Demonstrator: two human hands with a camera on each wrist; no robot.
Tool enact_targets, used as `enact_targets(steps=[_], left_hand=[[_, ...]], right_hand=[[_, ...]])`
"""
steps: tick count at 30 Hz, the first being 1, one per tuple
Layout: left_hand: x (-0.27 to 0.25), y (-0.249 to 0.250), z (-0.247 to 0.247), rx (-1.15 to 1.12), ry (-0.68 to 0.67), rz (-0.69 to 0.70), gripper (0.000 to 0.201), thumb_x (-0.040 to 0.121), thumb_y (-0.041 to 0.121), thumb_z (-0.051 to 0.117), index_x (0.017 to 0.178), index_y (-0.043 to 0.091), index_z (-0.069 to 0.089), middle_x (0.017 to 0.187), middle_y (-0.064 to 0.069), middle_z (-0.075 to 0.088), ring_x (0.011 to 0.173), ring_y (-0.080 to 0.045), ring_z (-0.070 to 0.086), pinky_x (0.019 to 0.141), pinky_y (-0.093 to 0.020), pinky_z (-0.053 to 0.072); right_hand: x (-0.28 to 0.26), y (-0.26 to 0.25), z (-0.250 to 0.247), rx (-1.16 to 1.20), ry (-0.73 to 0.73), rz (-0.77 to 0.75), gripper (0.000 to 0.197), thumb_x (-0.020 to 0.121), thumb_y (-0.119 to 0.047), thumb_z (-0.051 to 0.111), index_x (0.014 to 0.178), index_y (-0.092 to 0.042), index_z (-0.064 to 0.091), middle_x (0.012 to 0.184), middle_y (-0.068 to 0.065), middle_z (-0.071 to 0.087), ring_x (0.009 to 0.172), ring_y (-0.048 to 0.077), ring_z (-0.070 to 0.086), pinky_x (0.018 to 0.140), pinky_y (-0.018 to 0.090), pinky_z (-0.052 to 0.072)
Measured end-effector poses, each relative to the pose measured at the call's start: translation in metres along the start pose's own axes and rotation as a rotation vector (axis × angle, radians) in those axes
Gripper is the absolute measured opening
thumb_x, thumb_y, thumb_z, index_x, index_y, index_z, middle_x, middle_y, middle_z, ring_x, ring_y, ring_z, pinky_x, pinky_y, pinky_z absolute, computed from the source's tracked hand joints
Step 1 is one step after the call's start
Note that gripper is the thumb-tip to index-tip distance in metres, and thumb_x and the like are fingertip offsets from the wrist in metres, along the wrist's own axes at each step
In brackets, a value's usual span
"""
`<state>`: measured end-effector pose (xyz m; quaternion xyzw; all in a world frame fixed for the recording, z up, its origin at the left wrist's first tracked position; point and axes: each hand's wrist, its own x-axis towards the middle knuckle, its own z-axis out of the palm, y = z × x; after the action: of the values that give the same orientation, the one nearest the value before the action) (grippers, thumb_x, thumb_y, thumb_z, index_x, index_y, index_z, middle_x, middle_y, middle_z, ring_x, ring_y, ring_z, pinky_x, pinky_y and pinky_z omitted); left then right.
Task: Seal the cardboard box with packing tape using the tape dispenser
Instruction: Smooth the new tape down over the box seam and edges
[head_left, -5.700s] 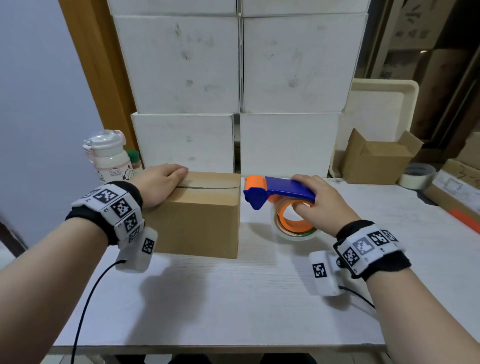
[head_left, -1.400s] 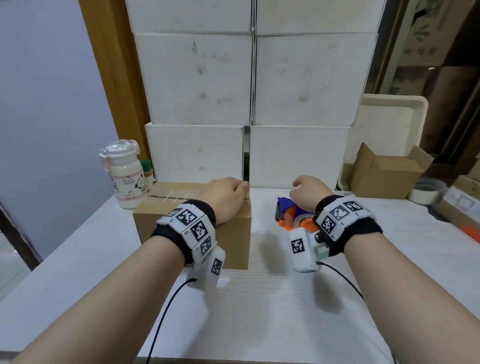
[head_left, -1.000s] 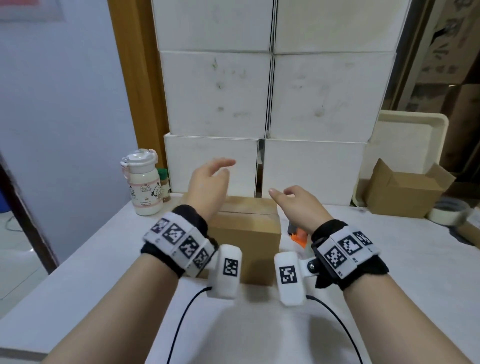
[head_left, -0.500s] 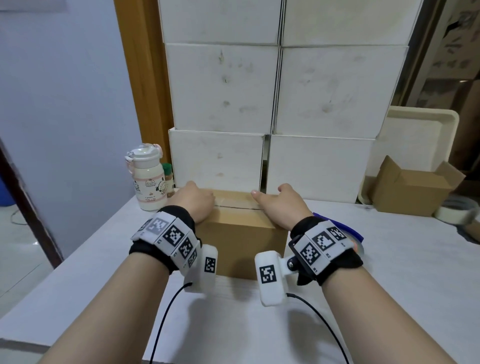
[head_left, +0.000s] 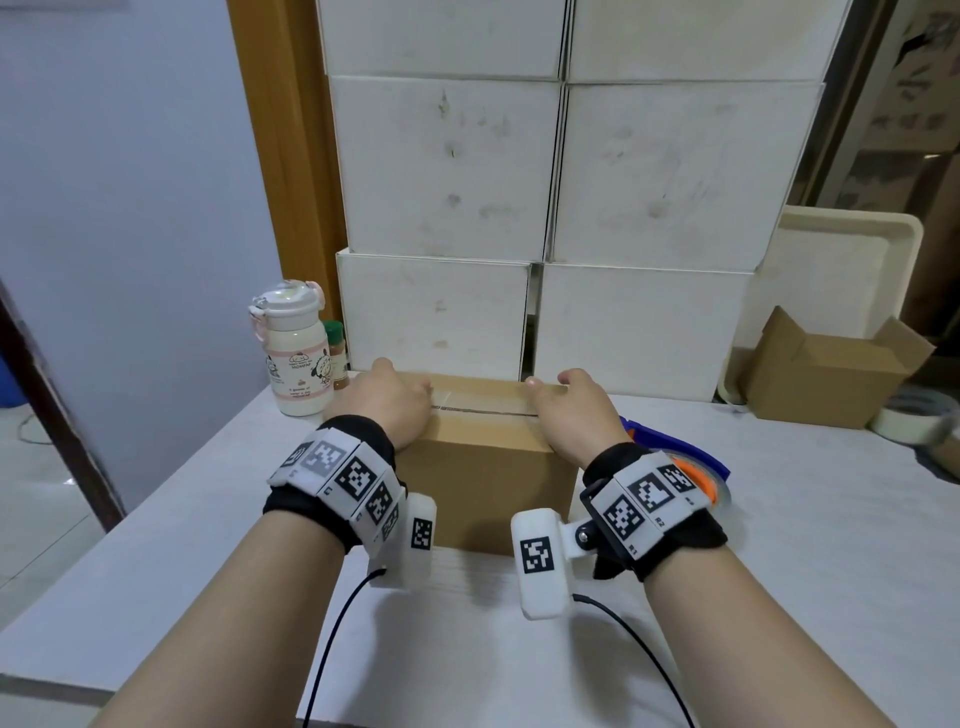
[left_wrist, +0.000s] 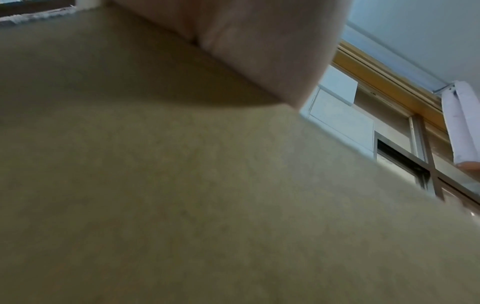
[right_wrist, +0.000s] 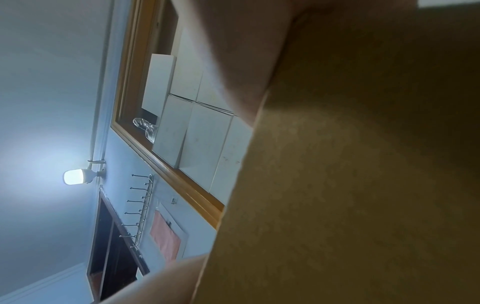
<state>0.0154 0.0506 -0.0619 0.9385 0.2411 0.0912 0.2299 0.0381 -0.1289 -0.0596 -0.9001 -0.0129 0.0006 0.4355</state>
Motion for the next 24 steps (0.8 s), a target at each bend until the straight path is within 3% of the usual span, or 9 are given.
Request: enact_targets(steps=[2,6,11,13,17,22,24], left_hand=[[-0.0021,0.0010,-0.0004,0.012,-0.001,0.002,0.068,0.089,0.059,0.035,0.138,0.013,0.034,0.139,-0.012,0.048,0.125,-0.032,0.048,0.100,-0.041,0.041],[-0.0036,0.0011,-0.0016,0.020,-0.014,-0.005,0.083,0.079,0.071,0.043,0.139,0.013,0.034,0.137,-0.009,0.050,0.122,-0.031,0.051,0.098,-0.041,0.046],[-0.0008,0.0003,-0.0024,-0.019,-0.036,-0.013,0.087,0.076,0.069,0.050,0.140,0.013,0.032,0.138,-0.009,0.050,0.123,-0.030,0.050,0.100,-0.042,0.045],[-0.0001,-0.0009,-0.0030,-0.044,-0.044,-0.006,0.090,0.075,0.070,0.052,0.140,0.013,0.032,0.137,-0.009,0.050,0.122,-0.029,0.051,0.100,-0.041,0.045],[-0.0020,-0.0010,-0.0043,-0.043,-0.073,0.000,0.103,0.065,0.079,0.053,0.142,0.014,0.030,0.139,-0.007,0.048,0.123,-0.029,0.050,0.099,-0.041,0.046],[-0.0039,0.0008,-0.0049,-0.034,-0.067,-0.006,0.102,0.064,0.076,0.058,0.140,0.013,0.033,0.135,-0.007,0.051,0.120,-0.028,0.051,0.096,-0.039,0.047],[-0.0049,0.0012,-0.0050,-0.027,-0.057,-0.007,0.103,0.062,0.078,0.058,0.139,0.014,0.034,0.134,-0.007,0.052,0.119,-0.028,0.052,0.095,-0.039,0.048]], right_hand=[[-0.0001,0.0000,-0.0019,0.050,-0.001,0.023,0.056,0.096,-0.041,0.041,0.140,-0.008,0.034,0.142,0.012,0.042,0.128,0.030,0.042,0.102,0.037,0.035],[-0.0006,0.0023,-0.0031,0.085,-0.047,0.045,0.053,0.093,-0.035,0.048,0.137,-0.007,0.037,0.135,0.009,0.047,0.103,0.020,0.045,0.083,0.026,0.033],[-0.0004,0.0018,-0.0033,0.021,-0.036,0.025,0.061,0.091,-0.039,0.053,0.141,-0.008,0.036,0.143,0.007,0.044,0.129,0.024,0.044,0.100,0.029,0.035],[-0.0009,0.0020,-0.0035,0.029,-0.040,0.021,0.060,0.092,-0.038,0.051,0.141,-0.008,0.036,0.143,0.008,0.044,0.129,0.025,0.043,0.099,0.029,0.035],[-0.0017,0.0033,-0.0030,0.067,-0.032,0.028,0.053,0.096,-0.037,0.044,0.139,-0.008,0.039,0.137,0.009,0.047,0.123,0.025,0.047,0.085,0.026,0.034],[-0.0012,0.0030,-0.0033,0.044,-0.019,0.019,0.051,0.097,-0.032,0.045,0.141,-0.008,0.037,0.139,0.010,0.046,0.126,0.027,0.045,0.097,0.030,0.037],[-0.0014,0.0028,-0.0028,0.053,-0.016,0.020,0.051,0.096,-0.035,0.046,0.139,-0.008,0.039,0.138,0.010,0.048,0.124,0.027,0.047,0.095,0.030,0.038]])
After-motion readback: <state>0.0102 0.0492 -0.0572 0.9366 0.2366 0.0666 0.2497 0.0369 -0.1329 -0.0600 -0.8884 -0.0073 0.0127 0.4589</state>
